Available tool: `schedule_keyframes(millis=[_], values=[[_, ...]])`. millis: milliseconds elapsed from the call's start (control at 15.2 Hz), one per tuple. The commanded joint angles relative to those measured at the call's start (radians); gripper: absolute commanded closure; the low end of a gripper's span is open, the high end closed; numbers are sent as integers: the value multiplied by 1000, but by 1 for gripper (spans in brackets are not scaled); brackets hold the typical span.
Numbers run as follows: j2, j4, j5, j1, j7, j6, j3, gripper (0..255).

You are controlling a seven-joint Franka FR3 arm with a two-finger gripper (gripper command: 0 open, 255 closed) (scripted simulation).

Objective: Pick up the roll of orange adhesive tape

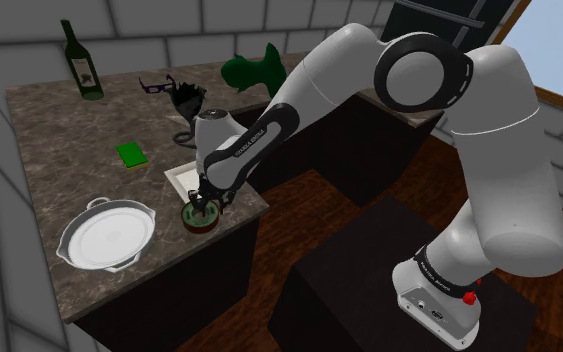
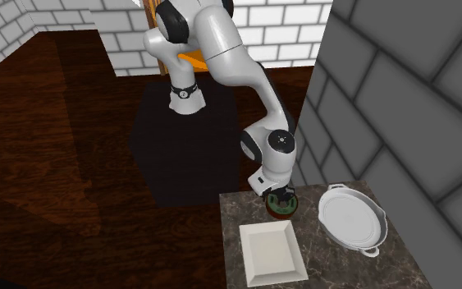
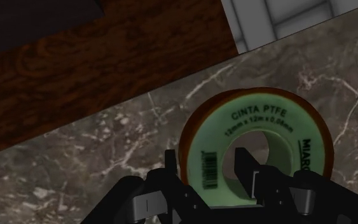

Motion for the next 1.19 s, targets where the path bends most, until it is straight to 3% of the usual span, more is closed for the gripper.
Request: schedule_keyframes(millis=[0, 1122], values=[[1, 0, 0, 0, 0, 1, 0, 255], [-142, -37, 23, -20, -4, -105, 25, 255]])
